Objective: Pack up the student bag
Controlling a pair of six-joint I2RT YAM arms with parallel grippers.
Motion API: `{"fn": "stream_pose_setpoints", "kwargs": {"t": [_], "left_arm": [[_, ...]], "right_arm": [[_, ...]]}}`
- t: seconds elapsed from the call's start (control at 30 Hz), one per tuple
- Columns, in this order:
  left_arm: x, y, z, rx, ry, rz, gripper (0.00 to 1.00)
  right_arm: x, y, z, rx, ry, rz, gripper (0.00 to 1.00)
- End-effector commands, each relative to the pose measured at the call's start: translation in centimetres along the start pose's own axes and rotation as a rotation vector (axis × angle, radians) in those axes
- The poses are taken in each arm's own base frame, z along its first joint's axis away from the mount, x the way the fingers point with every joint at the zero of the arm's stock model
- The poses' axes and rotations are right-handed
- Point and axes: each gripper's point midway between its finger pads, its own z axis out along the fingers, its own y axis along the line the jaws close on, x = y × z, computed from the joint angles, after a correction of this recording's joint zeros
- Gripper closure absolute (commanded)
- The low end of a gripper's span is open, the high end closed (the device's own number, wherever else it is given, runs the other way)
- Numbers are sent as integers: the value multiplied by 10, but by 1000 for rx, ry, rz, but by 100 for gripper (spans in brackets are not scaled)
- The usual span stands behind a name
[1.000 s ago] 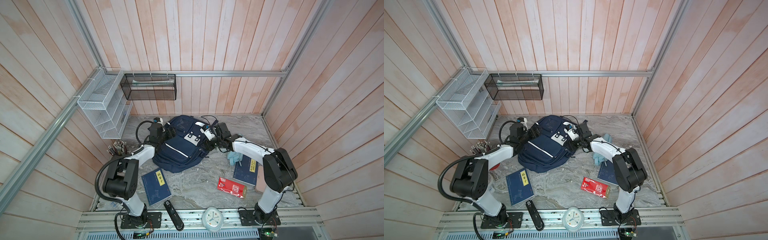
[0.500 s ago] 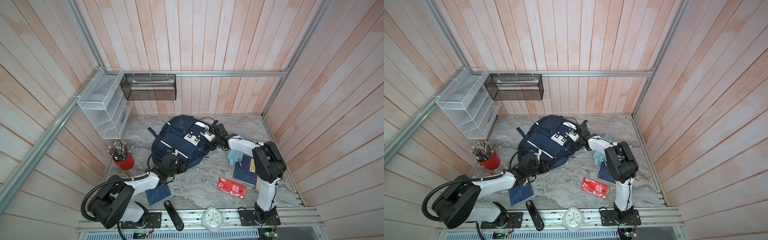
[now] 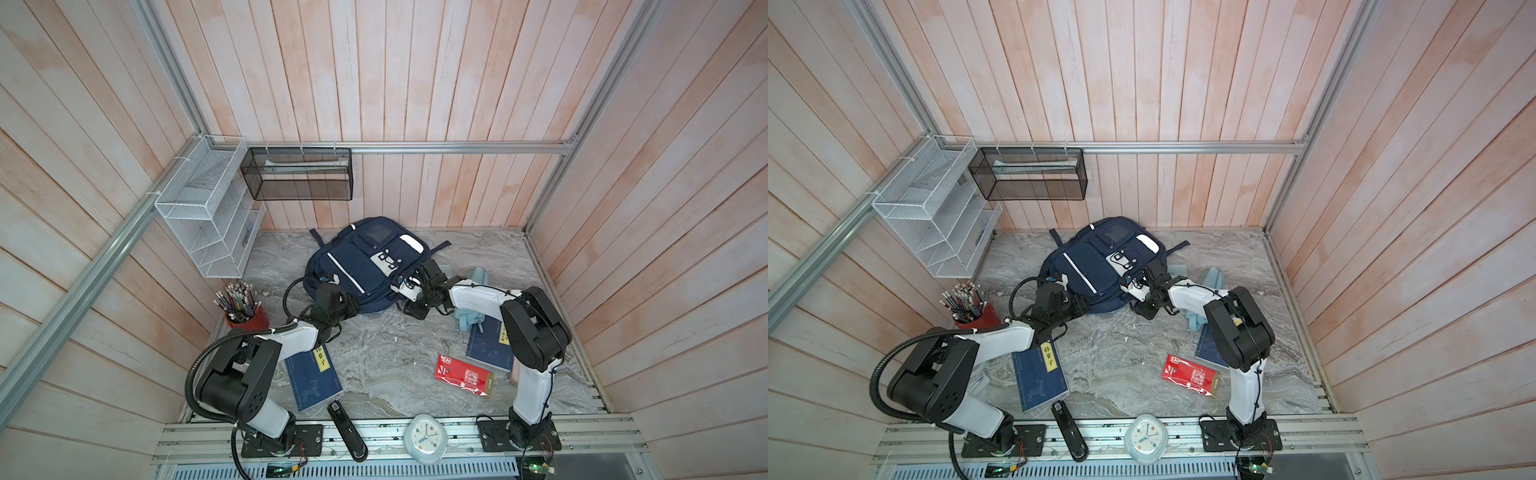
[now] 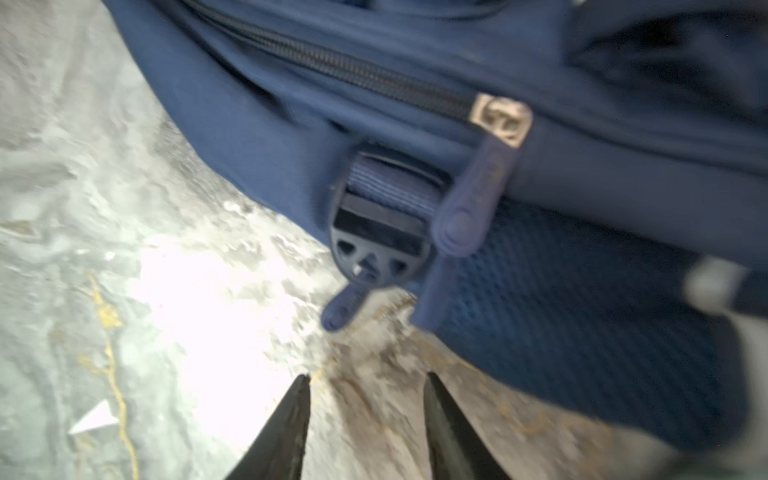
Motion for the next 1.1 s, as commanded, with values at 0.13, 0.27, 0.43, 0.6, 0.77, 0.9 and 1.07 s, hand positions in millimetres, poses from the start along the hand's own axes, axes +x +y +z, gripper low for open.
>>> {"fn": "stream_pose_setpoints", "kwargs": {"t": [0.13,0.27,0.43,0.6,0.77,0.9,1.07], "left_arm": [[-5,-10,-40,57,-49,1,49],[3,-17,-49,124,-40,-37,49],[11,-15,-53,137,-31,-50,49],[20,-13,-50,148,-13,-60,49],[30,-14,-47,161,10,-62,49],[36,-22,-47,112,-12,28,49],[51,-36,-45,149,-49,90,54]], "right_arm": [[-32,-30,-56,359,-193,-446,38],[-30,-21,-36,305,-188,-568,31],[-28,-13,-3,208,-142,-588,24],[-40,-26,13,286,-163,-642,25],[-33,-14,34,178,-139,-667,74],[-55,5,18,62,-227,-591,100],[-95,19,-19,-21,-367,-440,100]]}}
